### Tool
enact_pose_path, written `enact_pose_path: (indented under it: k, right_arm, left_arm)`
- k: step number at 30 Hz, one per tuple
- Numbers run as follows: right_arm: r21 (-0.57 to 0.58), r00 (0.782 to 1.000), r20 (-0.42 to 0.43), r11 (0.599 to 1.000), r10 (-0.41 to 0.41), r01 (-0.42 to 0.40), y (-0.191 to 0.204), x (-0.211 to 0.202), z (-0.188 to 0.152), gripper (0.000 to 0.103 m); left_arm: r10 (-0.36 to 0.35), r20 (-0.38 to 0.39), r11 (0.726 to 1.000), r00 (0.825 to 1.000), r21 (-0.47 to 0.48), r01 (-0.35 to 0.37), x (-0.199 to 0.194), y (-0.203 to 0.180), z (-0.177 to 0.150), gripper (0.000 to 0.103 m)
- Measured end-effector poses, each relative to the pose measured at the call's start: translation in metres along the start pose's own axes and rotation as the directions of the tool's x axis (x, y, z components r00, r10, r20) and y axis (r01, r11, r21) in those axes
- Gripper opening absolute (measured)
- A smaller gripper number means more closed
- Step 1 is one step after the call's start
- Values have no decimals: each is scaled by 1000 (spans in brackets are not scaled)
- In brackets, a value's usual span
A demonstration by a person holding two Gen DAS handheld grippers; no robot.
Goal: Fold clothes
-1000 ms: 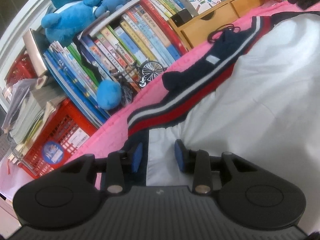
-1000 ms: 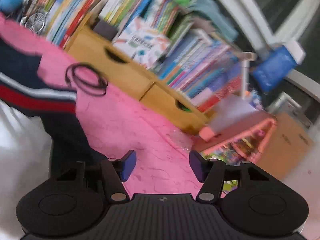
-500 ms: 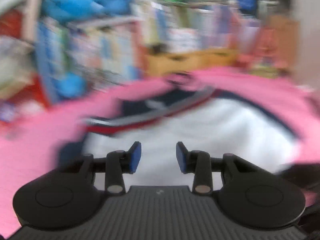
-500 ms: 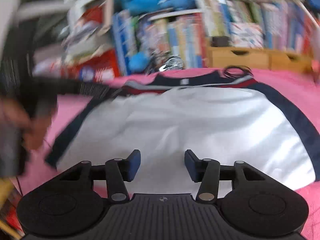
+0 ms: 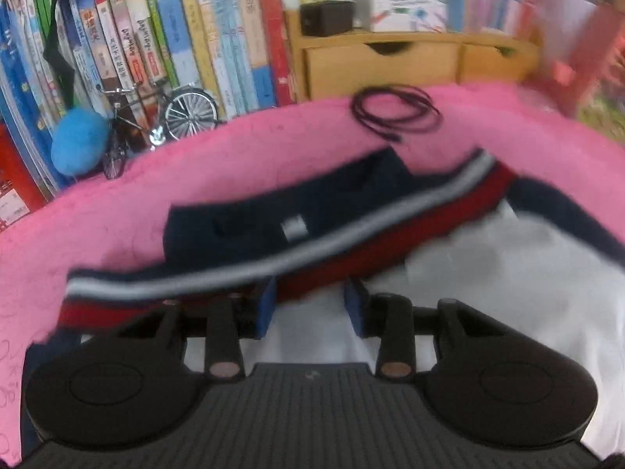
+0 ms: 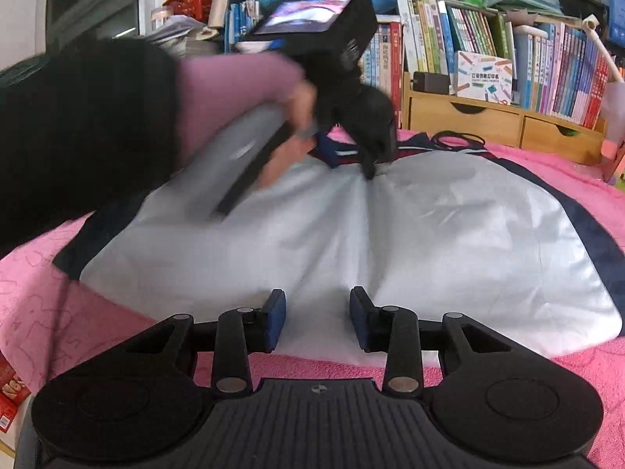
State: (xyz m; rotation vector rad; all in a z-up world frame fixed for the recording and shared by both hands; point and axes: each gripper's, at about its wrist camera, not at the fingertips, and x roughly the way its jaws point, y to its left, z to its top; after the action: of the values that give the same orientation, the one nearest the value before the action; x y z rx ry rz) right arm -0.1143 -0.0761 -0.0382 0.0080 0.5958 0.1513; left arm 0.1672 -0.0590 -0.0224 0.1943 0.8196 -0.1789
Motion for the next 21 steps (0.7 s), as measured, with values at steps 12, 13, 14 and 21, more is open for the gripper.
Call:
enact_pose_path:
  k: [12, 13, 14, 21]
  right_arm:
    - [111, 994, 108, 994, 11, -23, -12, -14, 8, 37]
    - [117, 996, 92, 993, 11, -22, -10, -11, 7, 37]
    - [123, 997, 75, 992, 12, -21, -9, -8, 6, 37]
    - [141, 999, 32, 990, -11, 7, -7, 4, 1, 34]
  left_arm:
    - [15, 78, 998, 997, 58, -20, -95, 6, -30, 34]
    - [-15, 66, 997, 998, 79, 10, -109, 4, -39, 35]
    - [-44, 40, 994, 998, 98, 40, -117, 2, -47, 35]
    - [-120, -223, 978, 967, 139, 154, -116, -20, -90, 36]
